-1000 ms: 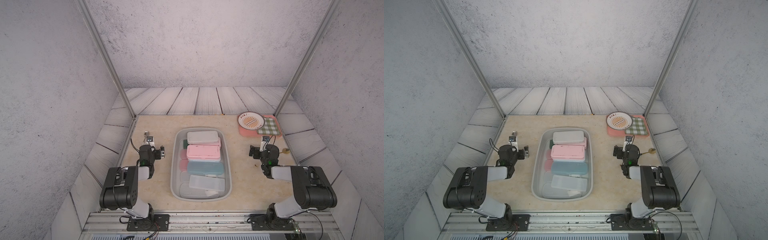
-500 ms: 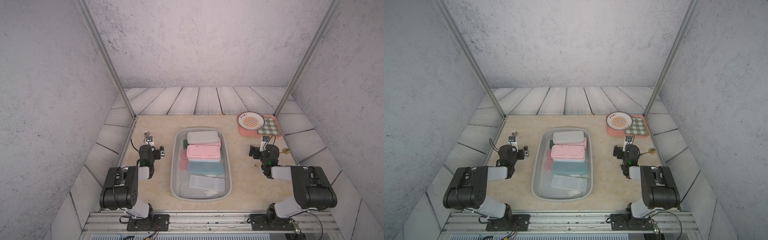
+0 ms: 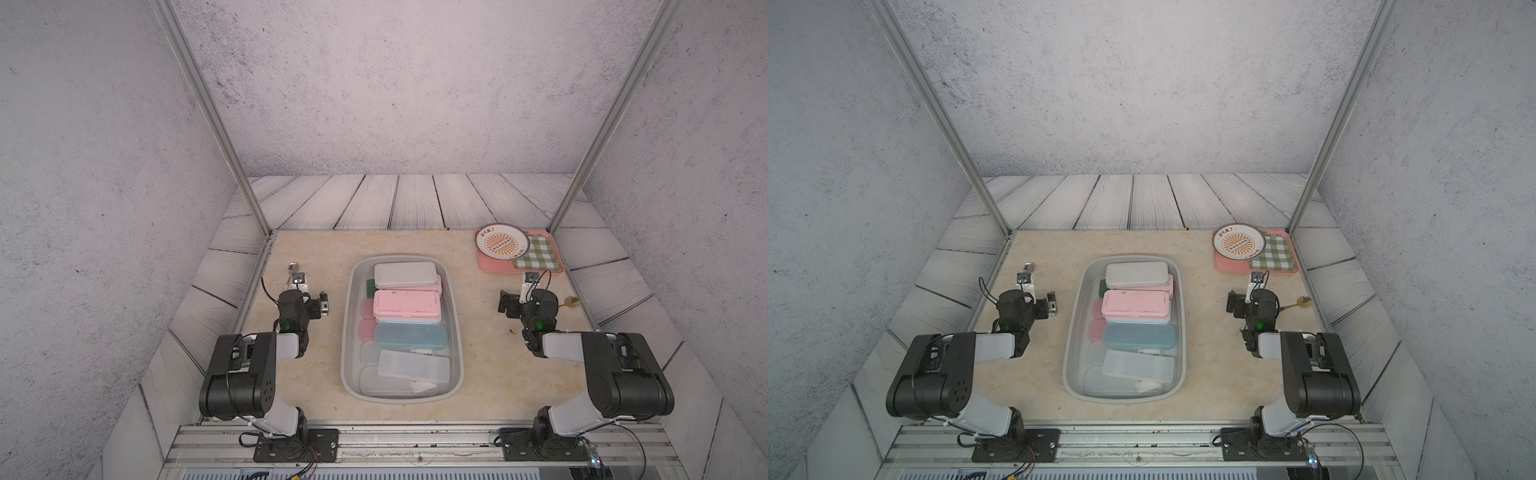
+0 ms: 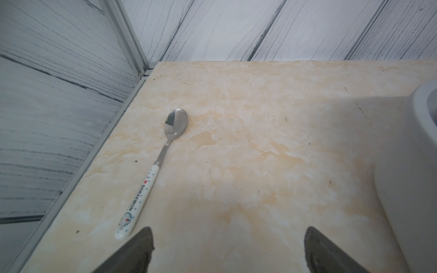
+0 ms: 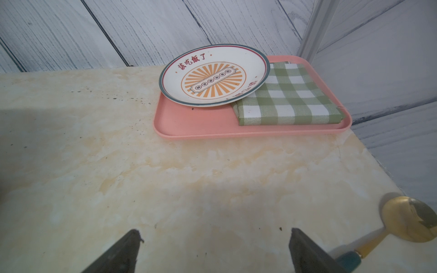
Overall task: Put the pencil case into the storage box
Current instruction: Reset both arms
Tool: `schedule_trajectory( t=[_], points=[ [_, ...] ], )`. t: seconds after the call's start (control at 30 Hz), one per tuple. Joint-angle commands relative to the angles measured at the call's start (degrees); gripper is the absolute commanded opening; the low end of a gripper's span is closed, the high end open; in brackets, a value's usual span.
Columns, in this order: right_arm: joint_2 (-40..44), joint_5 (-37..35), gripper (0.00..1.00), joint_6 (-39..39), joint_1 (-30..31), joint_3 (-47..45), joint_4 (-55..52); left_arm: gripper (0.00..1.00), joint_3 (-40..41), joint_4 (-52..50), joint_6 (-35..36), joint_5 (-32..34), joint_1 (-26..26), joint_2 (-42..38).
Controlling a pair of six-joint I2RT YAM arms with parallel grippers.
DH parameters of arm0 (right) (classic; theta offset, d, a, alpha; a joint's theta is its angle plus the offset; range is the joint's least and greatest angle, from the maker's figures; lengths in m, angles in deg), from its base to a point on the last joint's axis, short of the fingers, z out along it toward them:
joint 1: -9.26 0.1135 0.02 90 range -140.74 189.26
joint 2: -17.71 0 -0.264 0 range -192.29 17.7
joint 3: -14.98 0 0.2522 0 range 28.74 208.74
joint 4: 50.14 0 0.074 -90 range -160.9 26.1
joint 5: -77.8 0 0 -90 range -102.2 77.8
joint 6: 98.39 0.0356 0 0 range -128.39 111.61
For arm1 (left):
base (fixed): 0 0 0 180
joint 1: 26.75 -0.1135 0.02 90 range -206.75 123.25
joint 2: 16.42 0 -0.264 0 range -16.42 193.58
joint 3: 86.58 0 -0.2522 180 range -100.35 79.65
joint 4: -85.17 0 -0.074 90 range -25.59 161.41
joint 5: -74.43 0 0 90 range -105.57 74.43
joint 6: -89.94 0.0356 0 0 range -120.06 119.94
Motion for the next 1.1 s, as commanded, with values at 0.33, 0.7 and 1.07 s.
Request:
schedule_trajectory(
  t=[0.33,0.7,1.07],
  points=[
    [0.35,0.19,0.99,-0.5,0.18,0.56,-0.16,1.0,7.93,13.88,-0.32,0.63,0.29,-2.84],
    [0.22,0.17,0.99,-0.54,0.18,0.64,-0.16,1.0,7.67,13.15,-1.13,2.69,0.33,-2.9],
    [0.22,0.17,0.99,-0.64,0.25,0.73,-0.35,1.0,8.55,14.7,-1.41,3.39,0.29,-2.86]
  ],
)
